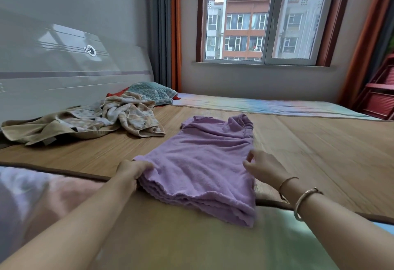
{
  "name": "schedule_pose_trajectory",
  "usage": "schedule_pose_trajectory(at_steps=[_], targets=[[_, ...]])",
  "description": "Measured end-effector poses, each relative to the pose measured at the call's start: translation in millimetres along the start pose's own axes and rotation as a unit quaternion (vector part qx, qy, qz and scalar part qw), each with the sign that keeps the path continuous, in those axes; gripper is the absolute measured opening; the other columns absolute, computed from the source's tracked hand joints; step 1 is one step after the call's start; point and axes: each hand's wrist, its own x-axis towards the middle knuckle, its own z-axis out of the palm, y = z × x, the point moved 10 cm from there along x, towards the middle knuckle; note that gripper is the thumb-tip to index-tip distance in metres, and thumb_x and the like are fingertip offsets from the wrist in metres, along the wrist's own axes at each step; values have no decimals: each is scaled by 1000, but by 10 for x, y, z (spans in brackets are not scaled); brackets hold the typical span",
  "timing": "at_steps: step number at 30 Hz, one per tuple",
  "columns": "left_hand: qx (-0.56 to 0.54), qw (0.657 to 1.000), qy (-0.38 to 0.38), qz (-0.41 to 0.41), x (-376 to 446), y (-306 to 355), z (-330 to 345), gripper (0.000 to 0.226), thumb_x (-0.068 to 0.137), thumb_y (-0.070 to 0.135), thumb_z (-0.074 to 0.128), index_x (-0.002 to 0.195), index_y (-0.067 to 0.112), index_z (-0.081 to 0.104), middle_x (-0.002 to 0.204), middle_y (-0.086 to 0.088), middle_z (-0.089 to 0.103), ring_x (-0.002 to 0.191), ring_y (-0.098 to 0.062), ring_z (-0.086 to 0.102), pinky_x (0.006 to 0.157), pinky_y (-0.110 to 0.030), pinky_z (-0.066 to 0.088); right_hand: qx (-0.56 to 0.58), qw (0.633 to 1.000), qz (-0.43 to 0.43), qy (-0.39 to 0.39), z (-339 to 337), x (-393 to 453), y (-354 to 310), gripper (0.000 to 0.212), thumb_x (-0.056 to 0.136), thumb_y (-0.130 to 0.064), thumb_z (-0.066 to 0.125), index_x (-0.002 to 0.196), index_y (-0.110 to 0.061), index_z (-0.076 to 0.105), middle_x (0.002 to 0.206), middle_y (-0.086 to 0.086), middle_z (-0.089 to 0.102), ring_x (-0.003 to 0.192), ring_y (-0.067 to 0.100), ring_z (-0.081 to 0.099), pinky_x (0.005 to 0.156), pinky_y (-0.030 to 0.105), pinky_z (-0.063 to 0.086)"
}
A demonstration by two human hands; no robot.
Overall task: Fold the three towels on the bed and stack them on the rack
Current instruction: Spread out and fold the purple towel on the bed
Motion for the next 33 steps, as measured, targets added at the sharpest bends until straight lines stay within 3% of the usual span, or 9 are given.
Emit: schedule_pose_trajectory(at_steps=[5, 10, 13, 16, 19, 21, 27, 31, 33], targets=[[57, 996, -1, 63, 263, 256, 218, 33, 57, 16, 63, 88, 10, 69, 92, -18, 69, 85, -33, 66, 67, -33, 50, -60, 990, -127, -25, 295, 536, -331, 27, 87, -22, 55, 112, -26, 63, 123, 4, 54, 120, 28, 48, 100, 35, 40], [97, 992, 19, 78, 640, 385, 163, 6, 72, 6, 61, 73, 10, 66, 95, -15, 70, 90, -29, 66, 75, -33, 50, -47, 968, -224, -105, 842, 972, -1098, 55, 85, -6, 48, 138, -19, 45, 145, 4, 43, 133, 25, 39, 108, 33, 34], [187, 978, 35, 88, 909, 441, 33, 19, 84, 5, 51, 67, 10, 56, 87, -15, 62, 83, -27, 58, 68, -25, 37, -39, 959, -244, -136, 1209, 1311, -1511, 60, 86, -5, 47, 143, -15, 36, 148, 7, 39, 136, 25, 35, 112, 35, 29], [263, 959, 35, 98, 1166, 486, -60, 23, 84, 2, 49, 64, 14, 46, 76, -7, 55, 77, -23, 49, 63, -27, 33, -15, 956, -256, -144, 1504, 1659, -1830, 56, 90, -6, 43, 145, -12, 33, 147, 11, 38, 137, 25, 34, 113, 31, 25], [297, 947, 31, 116, 1409, 525, -49, 25, 80, 1, 50, 62, 16, 41, 69, -1, 49, 73, -21, 44, 58, -31, 29, -12, 957, -236, -167, 1803, 2006, -1921, 55, 91, -8, 39, 145, -15, 33, 145, 14, 40, 138, 25, 31, 113, 32, 24], [301, 944, 45, 127, 1506, 567, -32, 25, 81, 2, 50, 65, 17, 39, 70, 2, 48, 76, -21, 46, 62, -30, 30, -29, 959, -222, -176, 1975, 2206, -1839, 50, 95, -16, 36, 144, -15, 34, 150, 11, 36, 141, 23, 28, 116, 37, 20], [315, 929, 50, 190, 1627, 794, 285, 20, 80, 3, 50, 69, 17, 41, 71, 5, 47, 86, -28, 54, 69, -29, 32, -65, 975, -139, -161, 1958, 2506, -1257, 53, 96, -24, 36, 147, -14, 28, 158, 10, 19, 146, 24, 16, 120, 32, 7], [337, 918, 31, 207, 1508, 979, 766, 10, 84, 2, 48, 85, 12, 46, 81, 2, 50, 88, -27, 51, 74, -27, 34, -88, 984, -39, -147, 1702, 2481, -556, 59, 93, -32, 36, 149, -14, 25, 159, 12, 13, 147, 26, 12, 120, 33, 6], [340, 916, 16, 212, 1436, 1016, 1059, 28, 81, 5, 50, 109, 4, 47, 102, -9, 59, 101, -31, 57, 78, -29, 41, -87, 987, 22, -133, 1438, 2364, -95, 59, 91, -32, 39, 146, -10, 31, 156, 14, 23, 144, 27, 22, 117, 32, 14]])
